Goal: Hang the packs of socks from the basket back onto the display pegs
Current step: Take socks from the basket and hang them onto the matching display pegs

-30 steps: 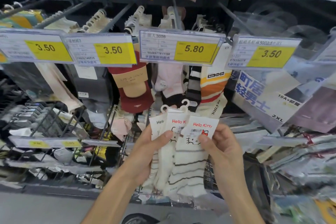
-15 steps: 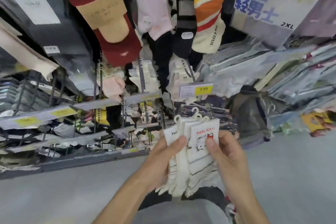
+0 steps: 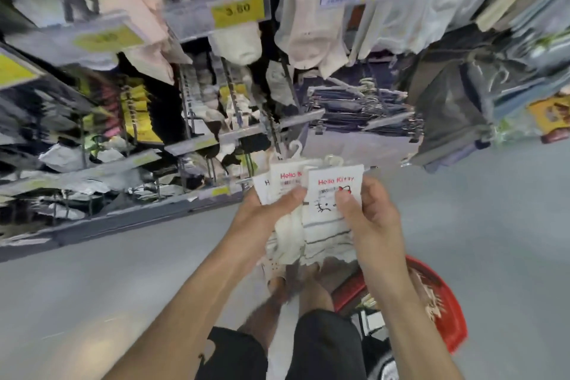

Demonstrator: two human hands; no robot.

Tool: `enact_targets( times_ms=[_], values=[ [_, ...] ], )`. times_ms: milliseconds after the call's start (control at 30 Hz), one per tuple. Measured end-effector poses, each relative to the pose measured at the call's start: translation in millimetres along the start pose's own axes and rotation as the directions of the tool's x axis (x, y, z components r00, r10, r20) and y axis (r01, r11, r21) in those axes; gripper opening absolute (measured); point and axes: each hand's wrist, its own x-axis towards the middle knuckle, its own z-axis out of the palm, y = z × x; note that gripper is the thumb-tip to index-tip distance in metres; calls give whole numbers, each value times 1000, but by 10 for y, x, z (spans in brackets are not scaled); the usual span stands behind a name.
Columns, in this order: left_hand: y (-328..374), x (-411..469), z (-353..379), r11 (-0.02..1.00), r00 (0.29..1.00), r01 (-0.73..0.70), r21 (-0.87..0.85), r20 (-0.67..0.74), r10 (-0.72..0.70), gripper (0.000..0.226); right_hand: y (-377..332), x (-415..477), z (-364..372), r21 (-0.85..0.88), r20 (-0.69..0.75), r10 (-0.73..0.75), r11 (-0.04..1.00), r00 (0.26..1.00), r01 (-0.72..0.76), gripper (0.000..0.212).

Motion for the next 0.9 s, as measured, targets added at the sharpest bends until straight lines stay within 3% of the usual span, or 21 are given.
enact_targets(
  times_ms=[167, 300, 433, 633, 800, 900],
  values=[
    [-403, 675, -307, 999, 993, 26, 18, -111, -24, 34, 711, 693, -181, -87, -93, -37, 996, 995, 29, 22],
    [-779, 1211, -584, 999, 994, 27, 26, -110, -24, 50, 1420, 1443, -195, -163, -96, -90, 984, 991, 74, 26],
    [-1075, 1611, -790, 997, 998, 0, 73, -67, 4, 36, 1911, 2066, -58, -204, -53, -157, 968, 986, 144, 32],
    [-1348, 2098, -1030, 989, 998, -61, 136, -2, 62, 40, 2166, 2686, 200, -200, 13, -336, 922, 942, 332, 24],
    [-1416, 2361, -1097, 984, 992, -123, 130, 32, 120, 38, 2088, 2988, 423, -142, 48, -397, 906, 917, 400, 45],
    [-1432, 2459, -1089, 988, 992, -126, 89, 32, 123, 45, 2086, 3034, 533, -111, 91, -493, 859, 865, 500, 55]
  ],
)
